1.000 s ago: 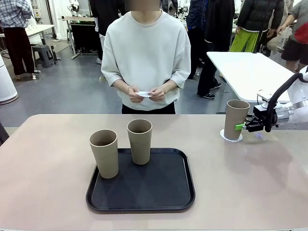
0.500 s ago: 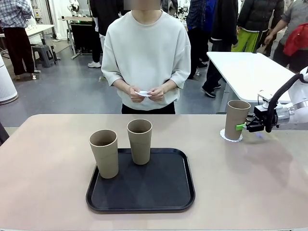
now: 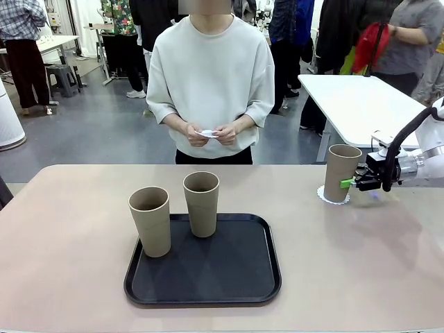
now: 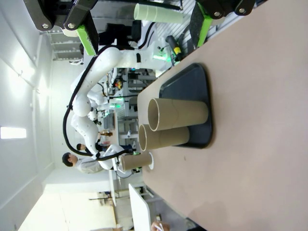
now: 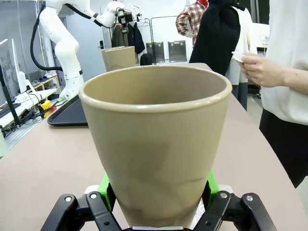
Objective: Place coasters on the table and set cups on them.
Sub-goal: Pick up one Reusable plastic cup and place it on a coaster set by the human.
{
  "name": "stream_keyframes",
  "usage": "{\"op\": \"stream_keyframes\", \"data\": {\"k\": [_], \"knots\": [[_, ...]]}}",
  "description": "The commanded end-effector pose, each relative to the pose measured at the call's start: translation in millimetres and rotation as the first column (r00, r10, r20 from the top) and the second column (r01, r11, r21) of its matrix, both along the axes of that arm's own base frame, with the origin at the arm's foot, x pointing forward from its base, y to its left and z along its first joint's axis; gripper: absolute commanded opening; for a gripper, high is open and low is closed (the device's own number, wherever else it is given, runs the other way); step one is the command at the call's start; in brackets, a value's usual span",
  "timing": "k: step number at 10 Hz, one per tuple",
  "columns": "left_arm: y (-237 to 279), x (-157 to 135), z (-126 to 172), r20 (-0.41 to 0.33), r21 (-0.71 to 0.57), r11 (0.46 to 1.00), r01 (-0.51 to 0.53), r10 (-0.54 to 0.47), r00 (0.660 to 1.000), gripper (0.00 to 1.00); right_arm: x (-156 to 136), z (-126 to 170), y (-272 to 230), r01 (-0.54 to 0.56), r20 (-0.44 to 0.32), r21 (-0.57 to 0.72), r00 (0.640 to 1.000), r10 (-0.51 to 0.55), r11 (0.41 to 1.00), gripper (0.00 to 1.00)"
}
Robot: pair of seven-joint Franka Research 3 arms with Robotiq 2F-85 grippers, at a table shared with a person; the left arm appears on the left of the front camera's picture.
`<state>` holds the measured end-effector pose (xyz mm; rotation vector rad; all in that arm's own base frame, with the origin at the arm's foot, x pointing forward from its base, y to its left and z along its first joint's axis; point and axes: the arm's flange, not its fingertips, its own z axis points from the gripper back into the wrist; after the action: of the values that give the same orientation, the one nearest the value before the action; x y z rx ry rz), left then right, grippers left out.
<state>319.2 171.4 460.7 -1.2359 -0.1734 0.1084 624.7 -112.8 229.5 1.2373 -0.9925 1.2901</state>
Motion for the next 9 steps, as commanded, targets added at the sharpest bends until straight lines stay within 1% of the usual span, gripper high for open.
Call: {"op": "stream_keyframes", "data": {"k": [1, 8, 9], "knots": [[0.4, -1.3, 2.0, 0.011, -0.012, 1.0, 0.0, 0.0, 1.0, 1.0, 7.7, 0.5, -3.6, -0.036, 0.006, 0.008, 0.999, 0.036, 0.999, 0.83], [0.4, -1.3, 2.0, 0.011, -0.012, 1.0, 0.0, 0.0, 1.0, 1.0, 8.2, -1.7, -3.1, -0.059, 0.013, 0.015, 0.998, 0.059, 0.998, 0.83], [0.4, -1.3, 2.0, 0.011, -0.012, 1.0, 0.0, 0.0, 1.0, 1.0, 8.0, -2.6, -2.7, -0.067, 0.009, 0.012, 0.998, 0.067, 0.998, 1.0]]}}
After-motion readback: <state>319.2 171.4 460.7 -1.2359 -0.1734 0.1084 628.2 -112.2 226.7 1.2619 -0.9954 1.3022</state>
